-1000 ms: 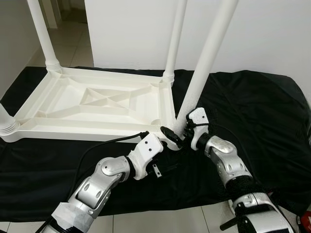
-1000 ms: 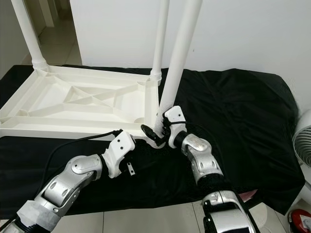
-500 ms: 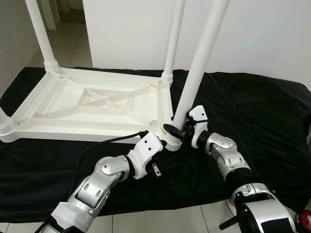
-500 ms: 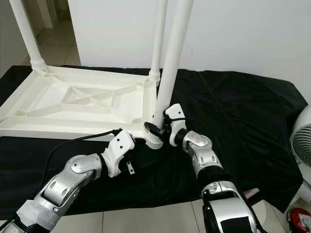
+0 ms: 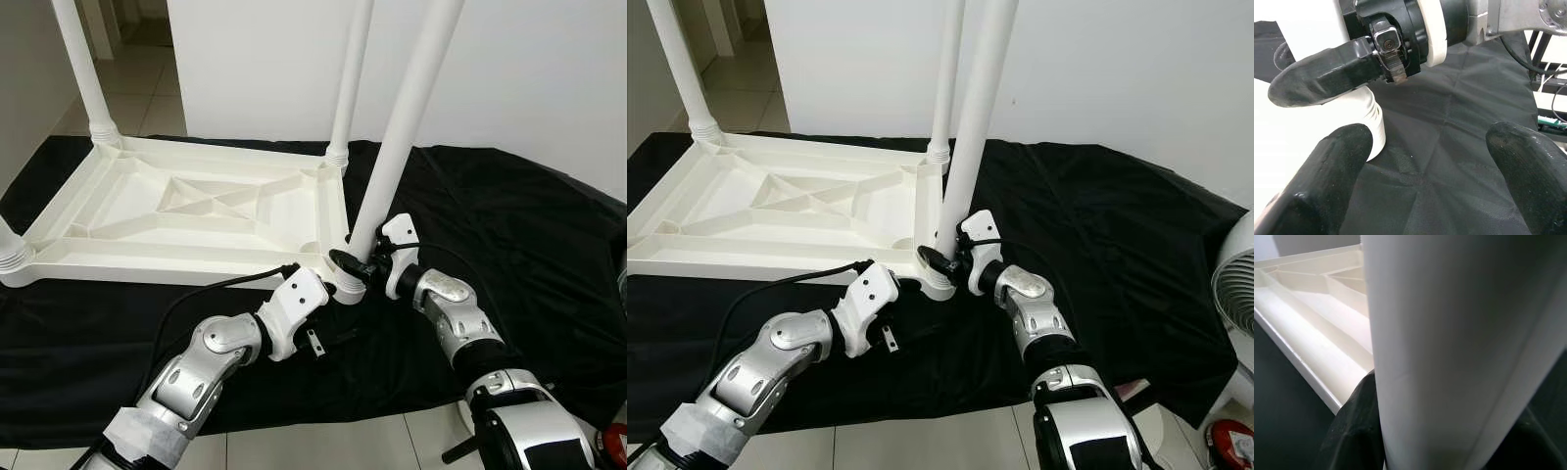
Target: Building children table
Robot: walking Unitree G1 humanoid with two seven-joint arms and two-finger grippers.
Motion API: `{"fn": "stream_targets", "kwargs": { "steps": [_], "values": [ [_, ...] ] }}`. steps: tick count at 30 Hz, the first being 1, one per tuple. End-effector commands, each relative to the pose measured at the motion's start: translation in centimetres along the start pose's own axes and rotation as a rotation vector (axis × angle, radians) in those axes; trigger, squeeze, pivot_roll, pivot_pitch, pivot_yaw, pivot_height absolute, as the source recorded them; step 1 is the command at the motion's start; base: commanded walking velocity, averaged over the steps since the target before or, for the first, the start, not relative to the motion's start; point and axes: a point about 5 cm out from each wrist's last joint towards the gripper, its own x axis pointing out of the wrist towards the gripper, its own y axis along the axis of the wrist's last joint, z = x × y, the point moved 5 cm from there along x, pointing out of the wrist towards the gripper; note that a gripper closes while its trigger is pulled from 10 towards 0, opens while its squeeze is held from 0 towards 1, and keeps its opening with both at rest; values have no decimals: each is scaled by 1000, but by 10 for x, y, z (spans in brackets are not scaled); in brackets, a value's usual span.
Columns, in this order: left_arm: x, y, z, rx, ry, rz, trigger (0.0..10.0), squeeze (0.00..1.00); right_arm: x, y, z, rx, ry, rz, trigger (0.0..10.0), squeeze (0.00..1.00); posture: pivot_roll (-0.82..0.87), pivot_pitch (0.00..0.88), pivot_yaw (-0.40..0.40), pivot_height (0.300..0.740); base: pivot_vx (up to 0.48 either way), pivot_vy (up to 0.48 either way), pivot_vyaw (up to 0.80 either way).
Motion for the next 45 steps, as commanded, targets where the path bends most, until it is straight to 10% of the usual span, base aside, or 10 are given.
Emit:
{"fn": "stream_targets", "kwargs": {
  "steps": [1, 23, 32, 33, 44, 45],
  "values": [
    [0, -1, 1, -6, -7, -7, 10000, 0, -3, -5, 4, 8, -59, -10, 10000, 0, 65, 16, -82, 740, 0, 0, 0],
    [-1, -3, 8, -11, -23, -10, 10000, 0, -23, -9, -6, 123, -667, 12, 10000, 0, 79, 14, -91, 740, 0, 0, 0],
    [-1, -5, 10, -16, -31, -16, 10000, 0, -22, -5, -14, 144, -678, 12, 10000, 0, 80, 13, -88, 740, 0, 0, 0],
    [-1, -5, 10, -15, -31, -16, 10000, 0, -23, -4, -13, 150, -679, 16, 10000, 1000, 79, 10, -89, 740, 0, 0, 0],
    [0, -5, 9, -14, -26, -15, 10000, 0, -30, 12, -13, 142, -562, 95, 10000, 1000, 73, 2, -97, 740, 0, 0, 0],
    [0, -6, 9, -15, -24, -16, 10000, 0, -33, 10, -11, 135, -486, 72, 10000, 522, 68, 3, -98, 740, 0, 0, 0]
  ]
}}
